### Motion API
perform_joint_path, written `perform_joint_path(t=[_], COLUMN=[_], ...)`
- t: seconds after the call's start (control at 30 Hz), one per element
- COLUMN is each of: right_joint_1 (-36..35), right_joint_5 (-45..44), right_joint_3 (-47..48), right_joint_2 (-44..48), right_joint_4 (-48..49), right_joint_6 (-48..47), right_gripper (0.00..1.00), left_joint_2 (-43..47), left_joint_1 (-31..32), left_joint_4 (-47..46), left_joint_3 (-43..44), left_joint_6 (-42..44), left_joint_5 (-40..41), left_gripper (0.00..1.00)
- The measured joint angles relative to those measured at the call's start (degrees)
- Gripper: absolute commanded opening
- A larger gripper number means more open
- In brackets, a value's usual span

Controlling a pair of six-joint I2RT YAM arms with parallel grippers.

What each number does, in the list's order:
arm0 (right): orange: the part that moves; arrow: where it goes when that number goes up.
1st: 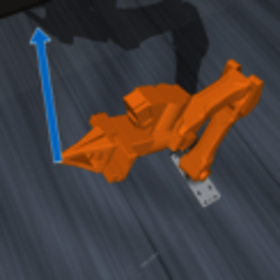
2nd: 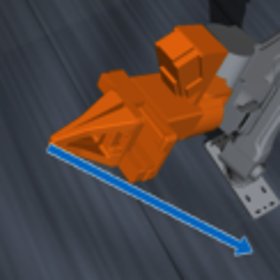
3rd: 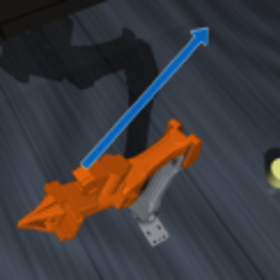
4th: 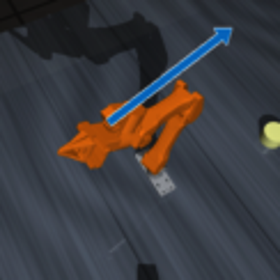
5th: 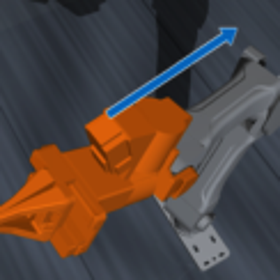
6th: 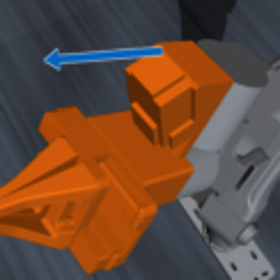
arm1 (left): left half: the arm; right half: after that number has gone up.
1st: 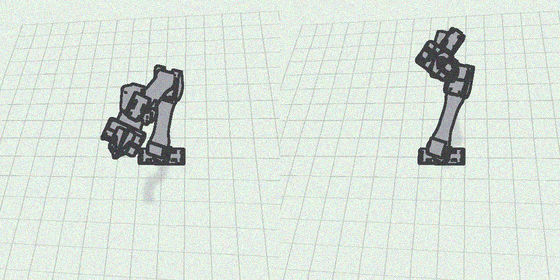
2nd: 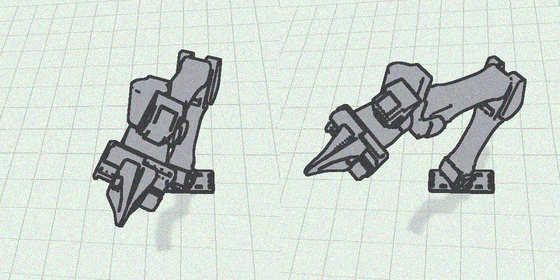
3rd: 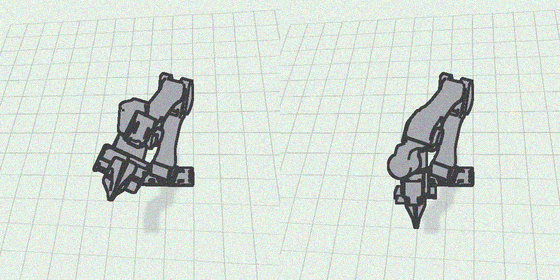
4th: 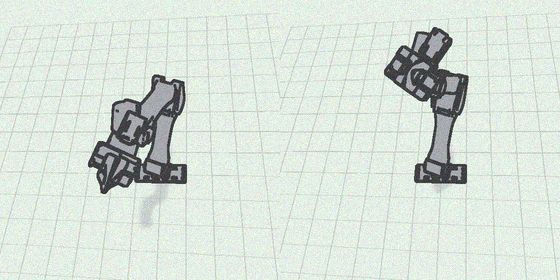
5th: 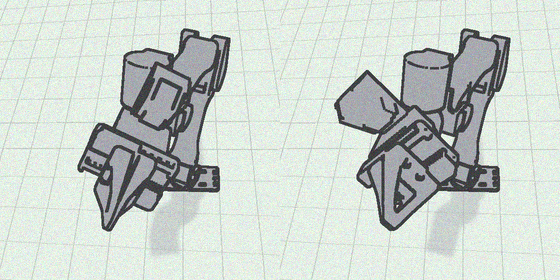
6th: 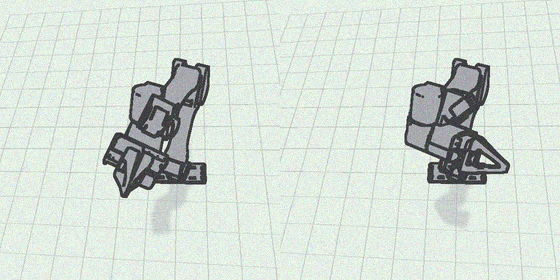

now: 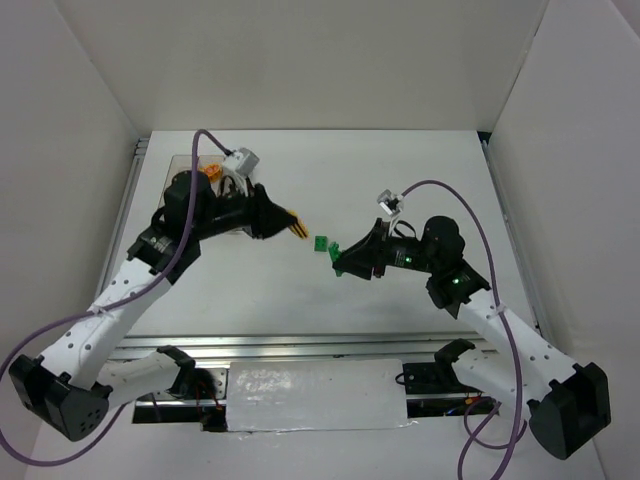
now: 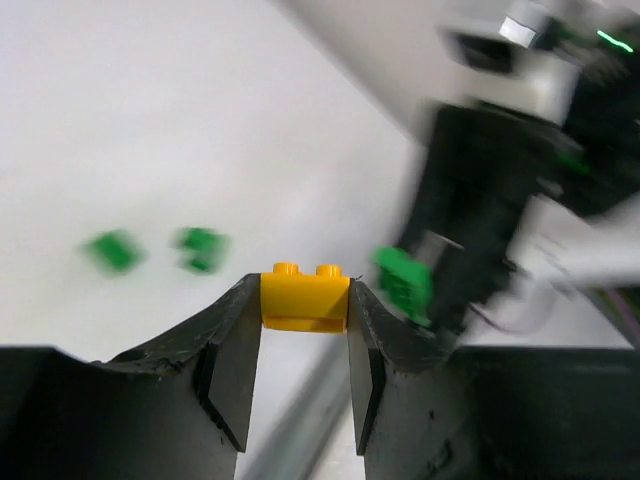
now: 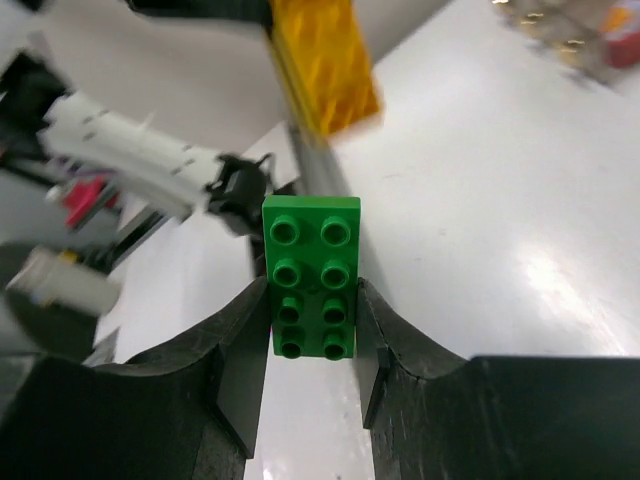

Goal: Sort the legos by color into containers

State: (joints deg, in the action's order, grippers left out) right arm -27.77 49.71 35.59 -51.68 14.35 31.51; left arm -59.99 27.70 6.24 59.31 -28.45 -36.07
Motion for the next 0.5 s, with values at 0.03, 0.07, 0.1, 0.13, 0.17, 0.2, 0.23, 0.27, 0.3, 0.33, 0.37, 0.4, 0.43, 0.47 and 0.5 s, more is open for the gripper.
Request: perform_joint_path(t=[0.03, 0.07, 0.1, 0.13, 0.17, 0.2, 0.23, 0.27, 0.3, 0.33, 0.37, 0.4, 0.43, 0.47, 0.5], right_joint_1=[0.2, 0.4, 0.6, 0.7, 0.8, 0.9, 0.9, 1.0, 1.0, 1.0, 1.0, 1.0, 1.0, 1.0, 1.0], right_joint_5=[-2.8, -5.5, -7.9, -10.1, -11.7, -12.8, -13.6, -14.2, -14.7, -14.9, -15.0, -15.0, -15.0, -14.8, -14.6], right_joint_3=[0.1, 0.1, 0.1, 0.1, 0.1, 0.1, 0.1, 0.1, 0.0, 0.0, 0.0, -0.1, -0.3, -0.5, -0.7], right_joint_2=[0.6, 1.2, 1.7, 2.3, 2.7, 3.1, 3.4, 3.7, 4.1, 4.4, 4.8, 5.3, 5.7, 6.1, 6.3], right_joint_4=[-1.9, -3.7, -5.5, -6.9, -7.9, -8.8, -9.7, -10.5, -11.1, -11.6, -12.0, -12.2, -12.3, -12.4, -12.4], right_joint_6=[-0.4, -0.7, -0.9, -1.0, -1.0, -1.1, -1.2, -1.4, -1.4, -1.4, -1.4, -1.4, -1.4, -1.4, -1.5], right_gripper=[0.0, 0.0, 0.0, 0.0, 0.0, 0.0, 0.0, 0.0, 0.0, 0.0, 0.0, 0.0, 0.0, 0.0, 0.0], left_joint_2=[-1.2, -2.4, -4.0, -5.5, -7.6, -10.7, -13.4, -17.1, -21.0, -24.9, -29.0, -32.9, -36.4, -38.4, -42.4], left_joint_1=[-0.6, -1.7, -3.7, -6.0, -9.0, -12.6, -15.2, -18.3, -20.6, -22.5, -24.1, -25.0, -25.6, -25.7, -25.8], left_joint_4=[3.7, 7.0, 9.2, 11.3, 13.2, 14.8, 16.1, 17.4, 18.7, 20.3, 20.9, 21.6, 22.4, 22.5, 22.8], left_joint_3=[3.3, 6.1, 8.3, 10.4, 12.5, 14.4, 16.3, 18.7, 21.2, 24.1, 27.0, 29.7, 32.5, 34.0, 37.0], left_joint_6=[1.8, 3.3, 4.6, 5.6, 6.3, 7.4, 8.0, 9.0, 9.9, 10.6, 11.9, 13.4, 15.2, 16.1, 18.6], left_joint_5=[7.2, 12.7, 17.4, 21.7, 26.3, 30.8, 34.6, 38.8, 41.7, 44.3, 47.1, 49.5, 51.5, 52.5, 54.1], left_gripper=[0.0, 0.0, 0.0, 0.0, 0.0, 0.0, 0.0, 0.0, 0.0, 0.0, 0.0, 0.0, 0.0, 0.0, 0.0])
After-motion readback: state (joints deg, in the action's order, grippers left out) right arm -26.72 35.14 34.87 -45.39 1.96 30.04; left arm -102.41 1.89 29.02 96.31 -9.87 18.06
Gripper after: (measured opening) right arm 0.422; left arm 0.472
